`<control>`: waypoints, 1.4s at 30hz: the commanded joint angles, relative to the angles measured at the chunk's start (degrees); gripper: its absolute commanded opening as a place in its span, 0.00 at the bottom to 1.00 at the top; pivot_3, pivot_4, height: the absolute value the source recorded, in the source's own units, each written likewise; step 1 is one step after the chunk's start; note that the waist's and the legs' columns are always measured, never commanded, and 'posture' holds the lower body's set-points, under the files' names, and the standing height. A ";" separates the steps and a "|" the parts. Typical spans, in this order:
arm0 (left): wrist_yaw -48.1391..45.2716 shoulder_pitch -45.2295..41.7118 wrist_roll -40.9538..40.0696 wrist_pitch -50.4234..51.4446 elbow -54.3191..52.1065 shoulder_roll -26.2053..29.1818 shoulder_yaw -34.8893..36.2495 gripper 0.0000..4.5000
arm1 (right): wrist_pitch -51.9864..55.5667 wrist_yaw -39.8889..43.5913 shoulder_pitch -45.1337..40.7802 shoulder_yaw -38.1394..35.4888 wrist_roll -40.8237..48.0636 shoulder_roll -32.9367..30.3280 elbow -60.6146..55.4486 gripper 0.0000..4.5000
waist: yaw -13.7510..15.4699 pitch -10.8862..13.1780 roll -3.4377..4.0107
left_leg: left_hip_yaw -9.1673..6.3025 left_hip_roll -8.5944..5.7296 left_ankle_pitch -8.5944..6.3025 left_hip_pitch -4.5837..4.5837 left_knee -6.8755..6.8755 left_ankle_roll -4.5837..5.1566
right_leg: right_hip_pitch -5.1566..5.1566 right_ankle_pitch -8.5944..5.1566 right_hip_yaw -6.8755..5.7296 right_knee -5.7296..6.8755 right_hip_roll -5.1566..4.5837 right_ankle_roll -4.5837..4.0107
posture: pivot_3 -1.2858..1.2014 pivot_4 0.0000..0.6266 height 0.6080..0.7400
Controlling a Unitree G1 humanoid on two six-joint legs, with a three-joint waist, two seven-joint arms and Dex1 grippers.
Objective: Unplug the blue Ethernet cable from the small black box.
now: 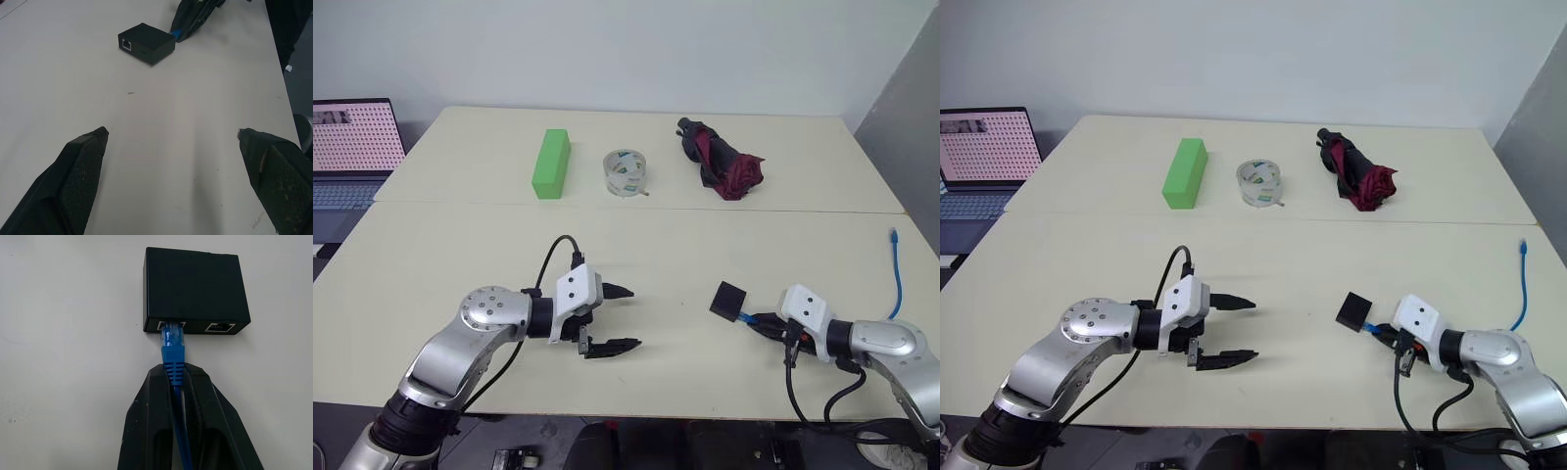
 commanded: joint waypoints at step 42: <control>10.63 -13.32 -30.15 30.22 13.43 -15.80 14.38 0.17 | -52.37 -7.85 -27.43 12.60 -23.61 9.59 13.65 0.01 | -0.19 0.00 -0.01 | 0.00 0.05 0.10 -0.05 0.10 -0.18 | -0.08 0.00 -0.06 0.11 -0.03 0.00 | 0.52 0.24 1.00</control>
